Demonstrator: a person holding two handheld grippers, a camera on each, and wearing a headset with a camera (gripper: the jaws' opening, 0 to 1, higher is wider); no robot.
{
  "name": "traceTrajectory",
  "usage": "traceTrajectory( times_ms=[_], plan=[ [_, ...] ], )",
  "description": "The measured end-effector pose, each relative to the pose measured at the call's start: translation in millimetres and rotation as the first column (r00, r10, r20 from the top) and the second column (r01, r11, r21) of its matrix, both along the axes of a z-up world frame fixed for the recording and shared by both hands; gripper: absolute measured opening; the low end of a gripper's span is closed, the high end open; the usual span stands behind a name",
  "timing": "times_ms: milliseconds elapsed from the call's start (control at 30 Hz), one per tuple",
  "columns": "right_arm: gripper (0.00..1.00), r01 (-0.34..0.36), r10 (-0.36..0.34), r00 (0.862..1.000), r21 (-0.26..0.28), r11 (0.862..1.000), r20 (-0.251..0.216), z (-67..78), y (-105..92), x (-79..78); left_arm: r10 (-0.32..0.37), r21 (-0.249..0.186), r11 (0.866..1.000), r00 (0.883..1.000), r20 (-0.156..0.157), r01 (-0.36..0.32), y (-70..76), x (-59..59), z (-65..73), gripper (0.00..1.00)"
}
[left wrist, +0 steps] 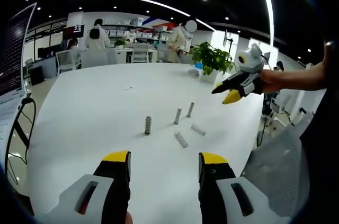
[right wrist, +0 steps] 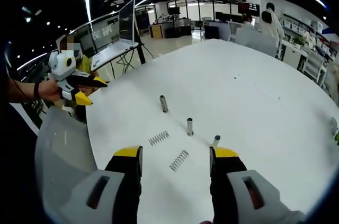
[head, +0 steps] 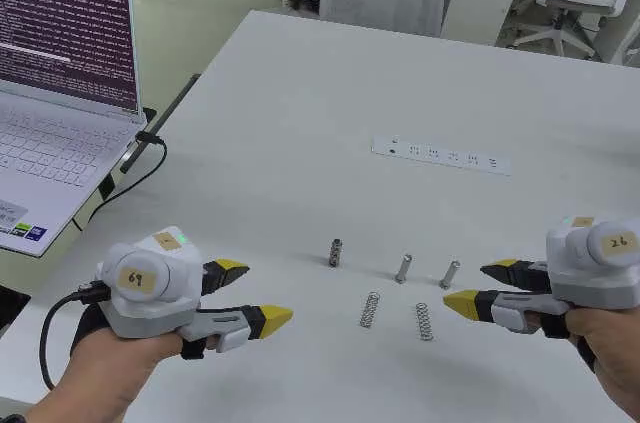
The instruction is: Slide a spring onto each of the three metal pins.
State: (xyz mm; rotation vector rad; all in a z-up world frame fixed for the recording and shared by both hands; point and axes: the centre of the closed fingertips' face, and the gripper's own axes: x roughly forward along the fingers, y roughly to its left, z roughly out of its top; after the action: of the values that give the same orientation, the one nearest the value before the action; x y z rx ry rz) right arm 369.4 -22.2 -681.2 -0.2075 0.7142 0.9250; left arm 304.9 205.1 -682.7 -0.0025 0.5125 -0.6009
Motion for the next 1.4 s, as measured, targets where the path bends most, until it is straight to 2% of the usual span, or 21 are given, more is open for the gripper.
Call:
traceTrajectory(
  times_ms=[200, 600, 867, 1400],
  plan=[
    [0.52, 0.035, -0.035, 0.999, 0.032, 0.999, -0.003, 1.5, -7.0, -14.3, -0.001, -0.003, 1.0, 1.0, -0.002, 0.001, -0.4, 1.2, -0.8, 0.46],
    [0.55, 0.087, -0.084, 0.996, 0.07, 0.994, -0.043, -12.7, -17.5, -36.4, -0.012, -0.003, 1.0, 1.0, -0.015, 0.012, -2.8, -0.5, -5.2, 0.47],
    [0.57, 0.106, -0.101, 0.993, 0.082, 0.991, -0.063, -17.0, -19.1, -46.6, -0.036, -0.008, 0.999, 0.999, -0.03, 0.036, -12.7, 1.7, -10.4, 0.47],
    [0.58, 0.138, -0.13, 0.988, 0.107, 0.985, -0.078, -15.5, -22.9, -56.1, -0.086, -0.012, 0.996, 0.996, -0.035, 0.086, -40.4, 20.0, -13.7, 0.47]
  ],
)
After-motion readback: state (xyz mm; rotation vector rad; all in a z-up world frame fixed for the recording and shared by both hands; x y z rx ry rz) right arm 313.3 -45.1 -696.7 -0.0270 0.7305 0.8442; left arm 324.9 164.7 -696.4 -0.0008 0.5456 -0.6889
